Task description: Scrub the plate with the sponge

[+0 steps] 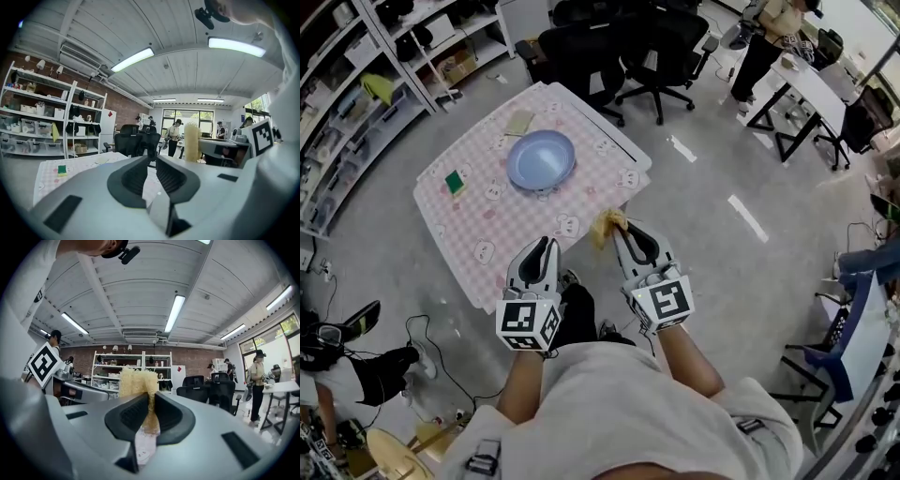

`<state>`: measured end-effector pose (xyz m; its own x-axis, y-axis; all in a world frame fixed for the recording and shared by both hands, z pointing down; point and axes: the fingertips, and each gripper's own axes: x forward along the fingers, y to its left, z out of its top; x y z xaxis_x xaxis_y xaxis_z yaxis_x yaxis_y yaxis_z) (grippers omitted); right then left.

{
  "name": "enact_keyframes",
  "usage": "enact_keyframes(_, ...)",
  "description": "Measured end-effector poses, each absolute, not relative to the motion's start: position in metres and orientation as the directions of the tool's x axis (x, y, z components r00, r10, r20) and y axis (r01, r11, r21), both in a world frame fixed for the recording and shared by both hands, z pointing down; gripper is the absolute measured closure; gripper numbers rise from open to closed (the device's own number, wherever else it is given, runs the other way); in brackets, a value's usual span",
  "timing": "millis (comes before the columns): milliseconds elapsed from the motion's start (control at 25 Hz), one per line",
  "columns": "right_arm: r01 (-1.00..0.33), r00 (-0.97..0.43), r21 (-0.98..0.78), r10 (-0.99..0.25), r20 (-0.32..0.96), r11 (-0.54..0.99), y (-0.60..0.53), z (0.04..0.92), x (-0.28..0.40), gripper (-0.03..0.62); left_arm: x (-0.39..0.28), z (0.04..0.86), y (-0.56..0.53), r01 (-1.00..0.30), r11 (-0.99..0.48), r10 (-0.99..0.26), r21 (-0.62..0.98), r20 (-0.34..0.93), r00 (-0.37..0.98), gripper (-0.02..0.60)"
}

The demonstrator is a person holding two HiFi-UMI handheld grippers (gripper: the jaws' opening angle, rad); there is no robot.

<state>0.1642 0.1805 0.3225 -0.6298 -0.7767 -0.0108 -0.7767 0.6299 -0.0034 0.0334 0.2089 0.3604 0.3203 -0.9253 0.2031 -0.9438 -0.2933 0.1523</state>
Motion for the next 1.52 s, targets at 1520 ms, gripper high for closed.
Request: enact_keyframes(1520, -0.247, -0.910, 0.045, -0.248, 0.331, 0.968, -0.205, 0.444, -0.066, 0.548, -0.190, 0.522, -0.077, -0.893, 0.316, -0.837, 0.319, 0.537, -0.104, 0.515)
